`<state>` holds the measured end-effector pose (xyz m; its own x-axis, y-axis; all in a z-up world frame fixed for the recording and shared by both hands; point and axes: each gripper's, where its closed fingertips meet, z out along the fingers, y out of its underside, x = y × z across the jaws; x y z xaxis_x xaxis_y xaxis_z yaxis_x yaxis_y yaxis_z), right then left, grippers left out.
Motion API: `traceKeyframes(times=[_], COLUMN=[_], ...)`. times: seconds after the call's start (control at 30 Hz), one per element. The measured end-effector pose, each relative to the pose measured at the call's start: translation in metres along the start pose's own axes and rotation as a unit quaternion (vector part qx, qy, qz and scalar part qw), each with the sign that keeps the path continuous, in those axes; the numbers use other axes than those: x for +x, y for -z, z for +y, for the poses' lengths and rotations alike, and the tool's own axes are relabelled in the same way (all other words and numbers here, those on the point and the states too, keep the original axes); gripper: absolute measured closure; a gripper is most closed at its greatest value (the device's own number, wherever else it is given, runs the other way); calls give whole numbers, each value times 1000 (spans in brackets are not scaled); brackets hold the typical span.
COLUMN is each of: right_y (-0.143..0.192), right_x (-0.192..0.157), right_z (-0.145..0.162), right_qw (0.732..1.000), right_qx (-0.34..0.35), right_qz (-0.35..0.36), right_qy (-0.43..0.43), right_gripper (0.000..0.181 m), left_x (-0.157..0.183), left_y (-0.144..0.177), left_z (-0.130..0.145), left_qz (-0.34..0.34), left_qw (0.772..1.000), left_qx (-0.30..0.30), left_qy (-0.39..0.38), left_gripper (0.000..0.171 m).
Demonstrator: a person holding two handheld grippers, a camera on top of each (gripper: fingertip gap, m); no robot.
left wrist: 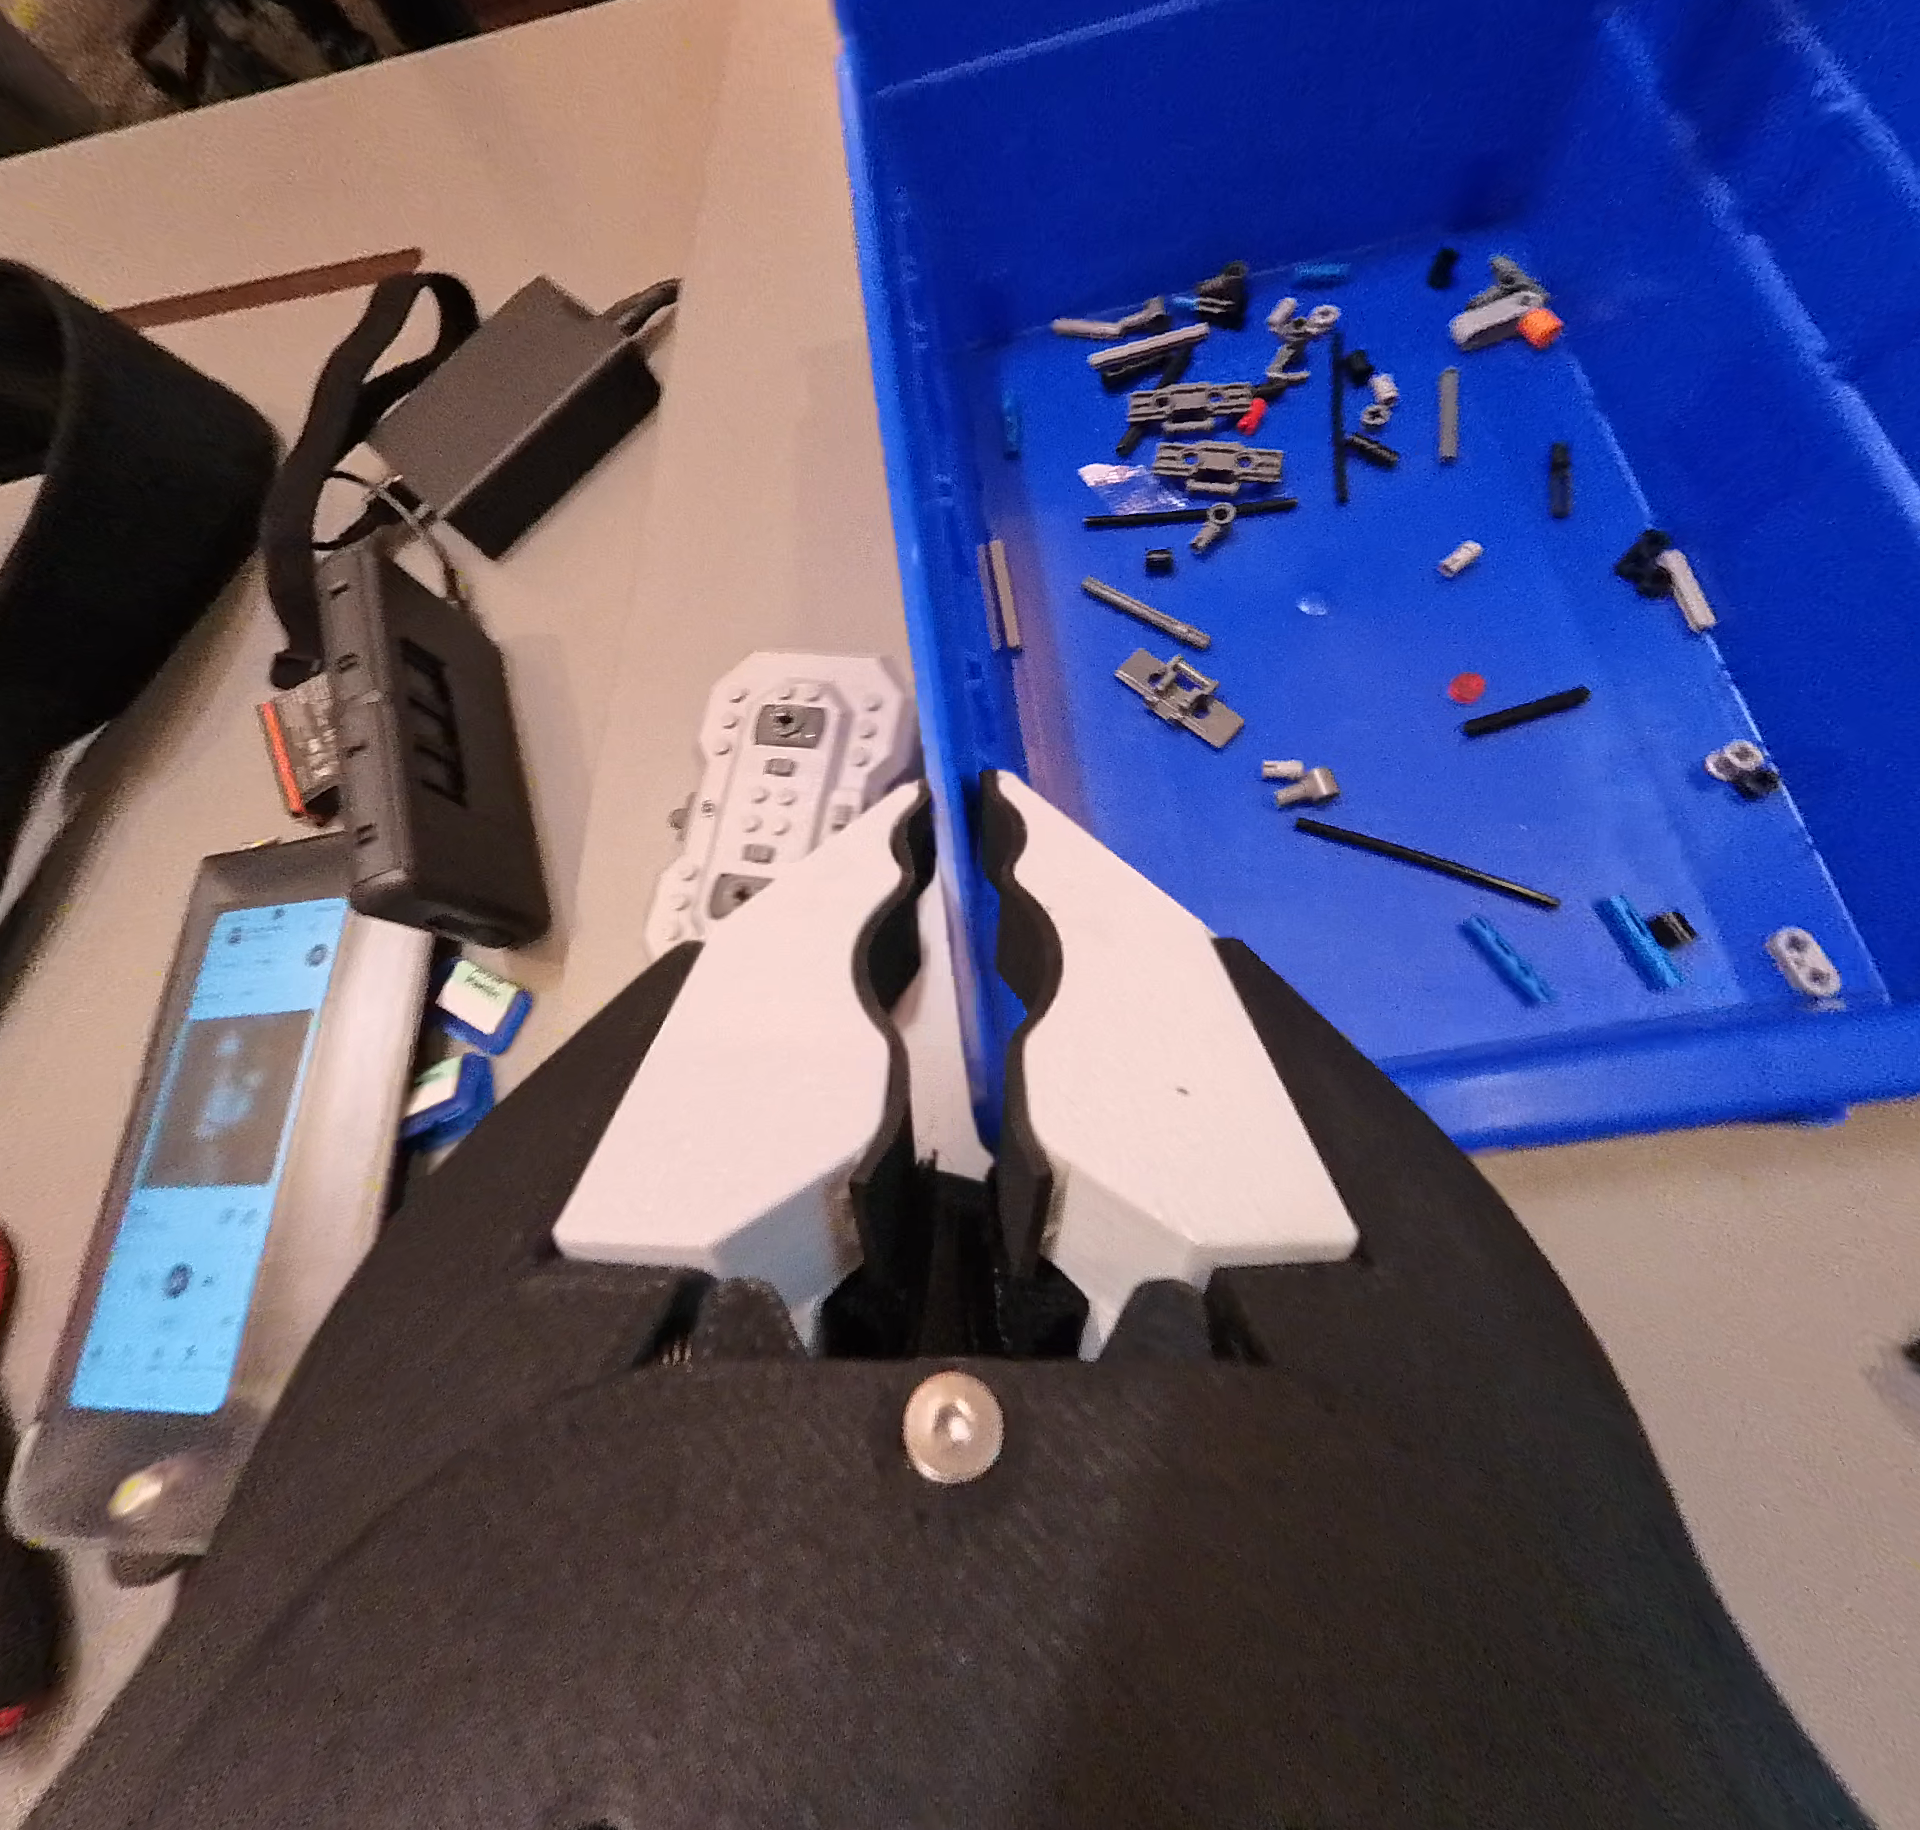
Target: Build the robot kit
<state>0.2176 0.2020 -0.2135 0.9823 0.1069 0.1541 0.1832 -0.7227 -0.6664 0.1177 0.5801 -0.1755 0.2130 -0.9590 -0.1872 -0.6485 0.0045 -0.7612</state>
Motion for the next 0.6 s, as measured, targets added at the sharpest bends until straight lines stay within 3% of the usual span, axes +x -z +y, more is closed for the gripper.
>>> traceKeyframes(times=[0.6], right_y=[3], right_x=[-10], right_z=[5], right_qw=[1000], right_qx=[10], right_qz=[-3], right_qy=[8], right_gripper=[172], left_x=[67], left_y=[35], left_z=[12], left_qz=[10], left_qw=[1000], left_qx=[26], left_qy=[12], left_gripper=[163])
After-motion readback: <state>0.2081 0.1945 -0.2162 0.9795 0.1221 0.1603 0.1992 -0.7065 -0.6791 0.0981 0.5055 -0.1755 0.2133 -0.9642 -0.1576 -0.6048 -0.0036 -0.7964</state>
